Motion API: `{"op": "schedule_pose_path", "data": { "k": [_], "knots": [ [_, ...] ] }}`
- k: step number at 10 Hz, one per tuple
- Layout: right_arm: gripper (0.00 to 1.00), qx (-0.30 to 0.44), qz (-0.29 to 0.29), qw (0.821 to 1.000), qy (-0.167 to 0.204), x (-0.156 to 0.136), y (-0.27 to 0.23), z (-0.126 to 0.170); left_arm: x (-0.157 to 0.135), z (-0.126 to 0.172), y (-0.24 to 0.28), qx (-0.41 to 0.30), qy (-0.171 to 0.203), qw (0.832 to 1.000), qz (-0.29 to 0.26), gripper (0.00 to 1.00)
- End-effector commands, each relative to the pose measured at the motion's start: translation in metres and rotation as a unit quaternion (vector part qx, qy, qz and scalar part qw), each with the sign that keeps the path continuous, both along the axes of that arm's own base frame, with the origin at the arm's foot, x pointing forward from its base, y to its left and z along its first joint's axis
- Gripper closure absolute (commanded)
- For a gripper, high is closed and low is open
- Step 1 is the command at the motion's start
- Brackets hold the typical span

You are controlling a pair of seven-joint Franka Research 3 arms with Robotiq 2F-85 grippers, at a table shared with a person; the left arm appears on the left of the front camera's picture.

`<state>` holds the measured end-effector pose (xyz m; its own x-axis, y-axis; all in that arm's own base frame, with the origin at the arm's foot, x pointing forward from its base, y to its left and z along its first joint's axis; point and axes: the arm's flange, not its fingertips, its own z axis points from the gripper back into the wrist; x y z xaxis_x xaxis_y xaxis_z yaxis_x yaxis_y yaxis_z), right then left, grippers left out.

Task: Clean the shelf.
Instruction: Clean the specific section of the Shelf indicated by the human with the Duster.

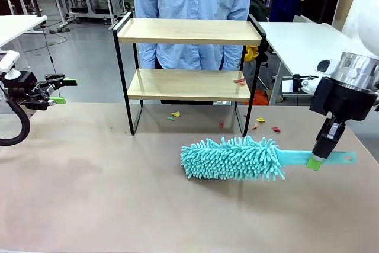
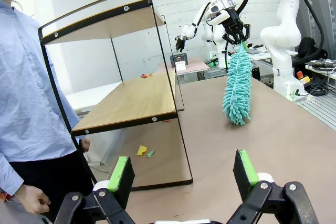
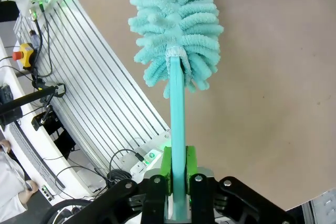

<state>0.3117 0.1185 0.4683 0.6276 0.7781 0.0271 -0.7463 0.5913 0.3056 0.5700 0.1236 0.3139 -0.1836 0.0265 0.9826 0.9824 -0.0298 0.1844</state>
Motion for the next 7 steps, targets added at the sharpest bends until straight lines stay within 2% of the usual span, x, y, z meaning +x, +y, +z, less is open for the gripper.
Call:
{"op": "schedule_pose_path", "data": {
  "k": [1, 7],
  "knots": [
    [0.87, -0.004, 0.002, 1.0, -0.01, 0.0001, -0.0006, 0.0022, -0.0007, 0.0036, -0.0006, 0.0, -0.002, 1.0, -0.002, 0.0],
    [0.87, -0.004, 0.002, 1.0, -0.01, 0.0001, -0.0006, 0.0022, -0.0007, 0.0036, -0.0006, 0.0, -0.002, 1.0, -0.002, 0.0]
  ]
}}
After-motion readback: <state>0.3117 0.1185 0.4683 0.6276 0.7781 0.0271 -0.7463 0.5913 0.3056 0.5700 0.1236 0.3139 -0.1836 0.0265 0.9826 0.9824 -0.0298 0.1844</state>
